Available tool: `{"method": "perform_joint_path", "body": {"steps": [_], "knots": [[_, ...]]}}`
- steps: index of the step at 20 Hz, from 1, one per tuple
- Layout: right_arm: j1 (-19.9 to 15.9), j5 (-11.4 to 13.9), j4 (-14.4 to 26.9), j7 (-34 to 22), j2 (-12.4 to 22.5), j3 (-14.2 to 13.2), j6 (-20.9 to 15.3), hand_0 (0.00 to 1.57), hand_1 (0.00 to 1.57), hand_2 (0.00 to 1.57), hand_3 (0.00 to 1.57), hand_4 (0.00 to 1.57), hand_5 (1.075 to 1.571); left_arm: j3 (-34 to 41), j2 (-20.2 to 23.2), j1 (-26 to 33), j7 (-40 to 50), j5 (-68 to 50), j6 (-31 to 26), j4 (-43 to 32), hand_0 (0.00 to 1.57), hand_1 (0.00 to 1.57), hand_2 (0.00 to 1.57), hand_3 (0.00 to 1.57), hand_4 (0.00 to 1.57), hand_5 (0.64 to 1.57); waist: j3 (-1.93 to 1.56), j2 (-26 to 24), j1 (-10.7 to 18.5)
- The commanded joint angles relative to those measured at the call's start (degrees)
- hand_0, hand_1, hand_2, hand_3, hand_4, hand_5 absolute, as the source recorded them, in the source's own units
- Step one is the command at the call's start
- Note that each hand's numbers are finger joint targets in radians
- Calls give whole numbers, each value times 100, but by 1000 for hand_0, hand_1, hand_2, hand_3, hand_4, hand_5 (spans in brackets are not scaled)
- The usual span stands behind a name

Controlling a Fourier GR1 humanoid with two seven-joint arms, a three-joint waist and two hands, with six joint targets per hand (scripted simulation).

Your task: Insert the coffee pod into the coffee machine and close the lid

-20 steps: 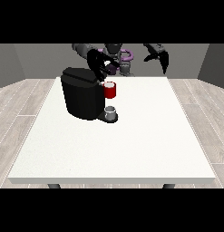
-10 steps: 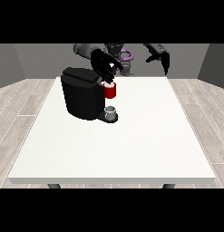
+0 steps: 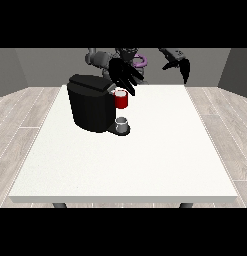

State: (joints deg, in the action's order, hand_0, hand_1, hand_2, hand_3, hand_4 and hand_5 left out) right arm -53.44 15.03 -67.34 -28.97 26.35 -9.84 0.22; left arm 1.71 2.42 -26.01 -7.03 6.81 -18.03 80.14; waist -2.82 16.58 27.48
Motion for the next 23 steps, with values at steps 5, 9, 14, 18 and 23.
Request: {"method": "perform_joint_path", "body": {"steps": [5, 9, 14, 18, 23], "knots": [[-538, -466, -715, 407, -579, -82, 4, 0, 0, 0, 0, 0, 1571, -119, 0, -445, 10, -31, -182, -24, 0, 0, 0, 0, 328, 1571, 260, 422, 900], [-423, -547, -1169, 154, -516, -262, 134, 0, 0, 0, 0, 101, 1571, -228, -81, -679, 159, 3, -197, -66, 0, 0, 0, 0, 318, 1571, 259, 446, 989], [-420, -617, -1477, 512, -654, -315, 64, 0, 0, 0, 0, 0, 1571, -521, -236, -856, 205, 72, -56, 1, 0, 0, 0, 0, 329, 1571, 264, 623, 1061], [-53, -694, -1784, 1173, -1192, 110, 115, 0, 0, 0, 0, 172, 1571, -283, -79, -599, 281, 25, -114, -31, 0, 0, 0, 0, 266, 1571, 278, 175, 631], [541, -431, -1846, 1653, -2096, 890, -172, 0, 0, 0, 0, 259, 1571, -124, -134, -22, 186, 21, 138, -114, 0, 0, 0, 0, 266, 1571, 283, -269, 86]]}}
